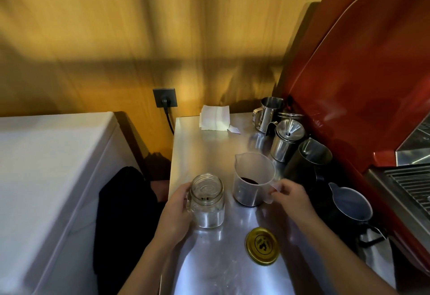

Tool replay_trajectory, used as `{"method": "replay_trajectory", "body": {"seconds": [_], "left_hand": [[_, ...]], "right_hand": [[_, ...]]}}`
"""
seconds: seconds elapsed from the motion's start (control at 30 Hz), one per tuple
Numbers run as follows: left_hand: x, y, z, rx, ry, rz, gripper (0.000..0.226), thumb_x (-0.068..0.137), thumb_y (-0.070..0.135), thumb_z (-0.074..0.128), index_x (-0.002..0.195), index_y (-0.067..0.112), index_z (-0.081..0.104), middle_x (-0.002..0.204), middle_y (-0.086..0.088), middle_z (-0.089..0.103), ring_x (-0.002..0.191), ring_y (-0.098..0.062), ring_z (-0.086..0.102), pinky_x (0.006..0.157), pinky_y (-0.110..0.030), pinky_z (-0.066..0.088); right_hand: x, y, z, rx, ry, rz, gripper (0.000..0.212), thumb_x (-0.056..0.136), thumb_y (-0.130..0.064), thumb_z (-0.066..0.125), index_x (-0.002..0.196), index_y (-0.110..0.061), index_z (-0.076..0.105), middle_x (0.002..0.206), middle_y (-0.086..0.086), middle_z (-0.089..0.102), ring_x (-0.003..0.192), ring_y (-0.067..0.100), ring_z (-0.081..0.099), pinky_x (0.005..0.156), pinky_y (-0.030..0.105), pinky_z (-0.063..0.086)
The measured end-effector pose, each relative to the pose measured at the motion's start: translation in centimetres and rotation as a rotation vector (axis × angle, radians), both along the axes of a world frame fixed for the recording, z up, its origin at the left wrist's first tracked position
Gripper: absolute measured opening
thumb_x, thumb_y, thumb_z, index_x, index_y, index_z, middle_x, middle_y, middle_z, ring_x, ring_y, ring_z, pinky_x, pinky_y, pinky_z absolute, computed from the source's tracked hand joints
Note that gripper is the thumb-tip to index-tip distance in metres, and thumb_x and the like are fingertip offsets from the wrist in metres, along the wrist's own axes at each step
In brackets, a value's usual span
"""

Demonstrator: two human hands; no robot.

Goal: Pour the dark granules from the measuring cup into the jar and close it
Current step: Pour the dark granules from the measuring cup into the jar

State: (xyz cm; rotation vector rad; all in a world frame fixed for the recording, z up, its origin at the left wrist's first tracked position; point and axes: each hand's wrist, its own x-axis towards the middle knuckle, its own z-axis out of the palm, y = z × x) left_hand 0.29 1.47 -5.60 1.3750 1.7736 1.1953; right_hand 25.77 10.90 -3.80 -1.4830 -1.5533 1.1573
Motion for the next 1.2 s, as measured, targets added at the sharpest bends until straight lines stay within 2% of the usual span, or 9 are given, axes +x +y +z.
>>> {"method": "replay_trajectory", "body": {"seconds": [0.13,0.4,0.53,0.63,0.73,0.8,0.87,0.97,1.2], "left_hand": [[-0.1,-0.5,-0.2,-0.013,0.049,0.048,0.037,0.086,-0.004,0.051,0.104,0.027,0.059,0.094,0.007,0.065,0.090,-0.008,0.060,0.074,-0.008,0.040],[-0.8,-1.0,-1.4,-0.048,0.030,0.101,0.022,0.090,0.004,0.056,0.102,0.021,0.062,0.099,0.001,0.067,0.095,-0.015,0.063,0.089,-0.040,0.050],[-0.5,-1.1,-1.3,-0.023,0.039,0.153,0.029,0.088,0.003,0.058,0.097,0.030,0.058,0.098,0.004,0.063,0.097,-0.018,0.061,0.088,-0.039,0.050],[-0.2,-1.3,-0.9,0.036,-0.064,0.152,0.038,0.086,-0.001,0.059,0.094,0.036,0.057,0.104,0.004,0.060,0.101,-0.016,0.059,0.085,-0.023,0.049],[-0.3,-1.8,-0.4,0.030,-0.260,0.068,0.045,0.078,0.009,0.071,0.114,0.031,0.055,0.121,0.001,0.055,0.110,-0.003,0.055,0.079,-0.010,0.046],[-0.3,-2.1,0.0,-0.017,-0.283,-0.009,0.074,0.063,0.033,0.078,0.129,0.032,0.045,0.130,0.010,0.046,0.112,0.012,0.048,0.083,-0.009,0.044],[0.0,-2.1,0.4,-0.056,-0.219,-0.045,0.098,0.052,0.049,0.080,0.137,0.035,0.034,0.138,0.012,0.039,0.123,0.003,0.041,0.098,-0.020,0.038],[0.8,-1.7,0.9,-0.080,-0.092,-0.029,0.111,0.049,0.056,0.082,0.142,0.031,0.027,0.144,0.005,0.032,0.134,-0.015,0.031,0.112,-0.041,0.031],[1.9,0.0,1.7,-0.050,0.082,0.062,0.105,0.051,0.056,0.084,0.138,0.028,0.034,0.136,0.005,0.045,0.131,-0.021,0.035,0.109,-0.050,0.033]], "right_hand": [[0.5,0.1,-0.3,-0.106,0.337,-0.014,0.022,0.079,-0.004,0.064,0.060,-0.015,0.063,0.064,0.013,0.060,0.066,0.026,0.055,0.065,0.036,0.044],[-0.6,-0.4,0.9,0.023,0.514,0.047,0.010,0.076,-0.018,0.062,0.069,-0.012,0.060,0.070,0.003,0.060,0.069,0.012,0.053,0.062,0.022,0.042],[-1.0,0.0,2.0,0.090,0.465,0.120,0.015,0.081,-0.024,0.057,0.080,-0.010,0.061,0.085,0.005,0.060,0.079,0.010,0.055,0.068,0.018,0.044],[-1.1,-0.1,2.9,0.144,0.473,0.126,0.023,0.077,-0.035,0.059,0.082,-0.014,0.064,0.086,0.005,0.062,0.075,0.003,0.058,0.061,0.010,0.046],[-1.4,0.0,4.1,0.173,0.502,0.042,0.025,0.073,-0.040,0.064,0.083,-0.017,0.067,0.086,0.003,0.067,0.079,0.009,0.062,0.061,0.019,0.049],[-1.7,0.0,5.3,0.203,0.431,0.071,0.028,0.071,-0.044,0.065,0.087,-0.021,0.069,0.090,0.003,0.069,0.089,0.020,0.062,0.072,0.032,0.050],[-2.1,-0.2,6.5,0.238,0.376,0.143,0.030,0.070,-0.047,0.063,0.086,-0.023,0.070,0.089,0.000,0.069,0.091,0.022,0.061,0.078,0.037,0.049],[-3.0,-0.4,8.1,0.271,0.354,0.205,0.031,0.068,-0.046,0.064,0.085,-0.022,0.071,0.085,-0.003,0.071,0.089,0.017,0.062,0.075,0.029,0.051],[-4.7,0.4,11.0,0.404,0.075,0.319,0.004,0.078,-0.023,0.069,0.081,-0.024,0.070,0.085,-0.001,0.068,0.085,0.013,0.060,0.074,0.031,0.048]]}}
